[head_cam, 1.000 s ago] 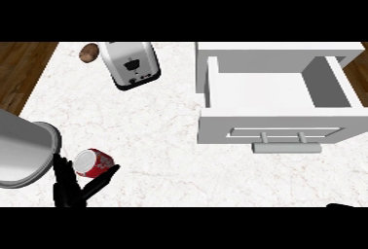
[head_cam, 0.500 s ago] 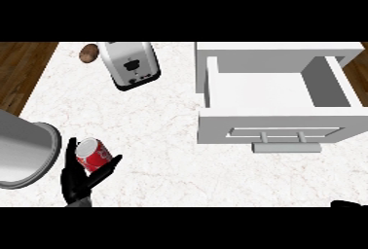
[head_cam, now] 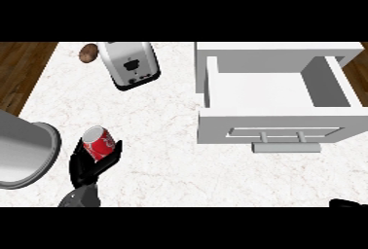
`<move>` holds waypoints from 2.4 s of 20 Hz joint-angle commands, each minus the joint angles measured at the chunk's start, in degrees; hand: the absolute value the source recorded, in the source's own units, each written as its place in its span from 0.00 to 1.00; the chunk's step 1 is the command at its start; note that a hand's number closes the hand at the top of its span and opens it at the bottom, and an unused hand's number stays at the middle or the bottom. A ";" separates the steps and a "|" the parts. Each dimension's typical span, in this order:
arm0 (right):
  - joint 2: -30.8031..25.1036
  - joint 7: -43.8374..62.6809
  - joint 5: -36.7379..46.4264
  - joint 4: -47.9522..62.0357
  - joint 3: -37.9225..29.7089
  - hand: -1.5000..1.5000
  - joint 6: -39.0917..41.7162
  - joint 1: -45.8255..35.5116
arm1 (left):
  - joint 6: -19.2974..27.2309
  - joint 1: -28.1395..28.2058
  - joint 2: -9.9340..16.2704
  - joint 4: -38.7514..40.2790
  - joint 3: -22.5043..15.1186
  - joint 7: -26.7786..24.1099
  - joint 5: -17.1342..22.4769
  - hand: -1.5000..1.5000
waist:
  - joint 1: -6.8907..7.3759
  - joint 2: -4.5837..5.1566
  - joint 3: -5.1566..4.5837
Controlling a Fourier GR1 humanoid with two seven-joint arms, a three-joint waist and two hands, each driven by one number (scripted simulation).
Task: Pick up the can, place it into the drawer and close the drawer
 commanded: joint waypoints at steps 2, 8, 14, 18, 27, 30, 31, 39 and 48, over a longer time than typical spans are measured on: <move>0.83 2.67 1.30 -2.56 1.80 0.00 -1.12 -0.33 | -4.43 -1.33 3.62 -3.97 -2.56 4.78 -1.03 1.00 | 0.13 -0.06 0.00; 1.18 0.70 0.31 -3.44 1.22 0.00 -0.33 1.09 | -12.31 -14.38 2.13 6.17 -8.11 7.17 -5.33 1.00 | -1.75 0.26 -0.08; 1.50 0.53 5.10 0.55 3.03 0.00 -2.65 -2.77 | -13.36 -21.41 -0.52 7.84 -7.69 7.57 -5.61 1.00 | -0.19 0.12 -0.02; 0.07 -0.69 2.51 0.90 -0.24 0.00 -1.85 -3.01 | -10.21 -24.23 -2.23 3.92 -10.33 14.07 -7.66 1.00 | -0.04 -0.01 0.01; -1.68 -1.68 1.32 2.67 -2.60 0.00 -0.38 -2.95 | -1.09 -31.56 -4.46 -12.69 -15.41 31.03 -8.91 1.00 | 0.12 -0.17 0.05; 1.38 -0.71 3.78 -1.02 1.13 0.00 -1.31 -0.62 | -1.38 -34.59 -3.30 -17.73 -14.20 39.79 -8.74 1.00 | 0.27 -0.20 0.03; -0.56 -0.88 -0.50 -1.15 -2.20 0.00 1.12 1.22 | 3.60 -34.55 -4.53 -17.13 -20.11 37.25 -6.16 1.00 | -0.76 -0.18 0.04; -3.23 3.46 -0.89 -0.07 -4.18 0.00 -0.66 -3.39 | 6.25 -47.10 -4.58 -17.55 -17.59 48.60 -11.19 1.00 | -0.51 -0.05 0.04; -1.43 3.77 1.40 -2.04 -1.22 0.00 -1.72 -3.58 | 10.88 -64.72 -4.61 -2.42 -17.48 51.68 -7.32 1.00 | -2.30 0.43 0.06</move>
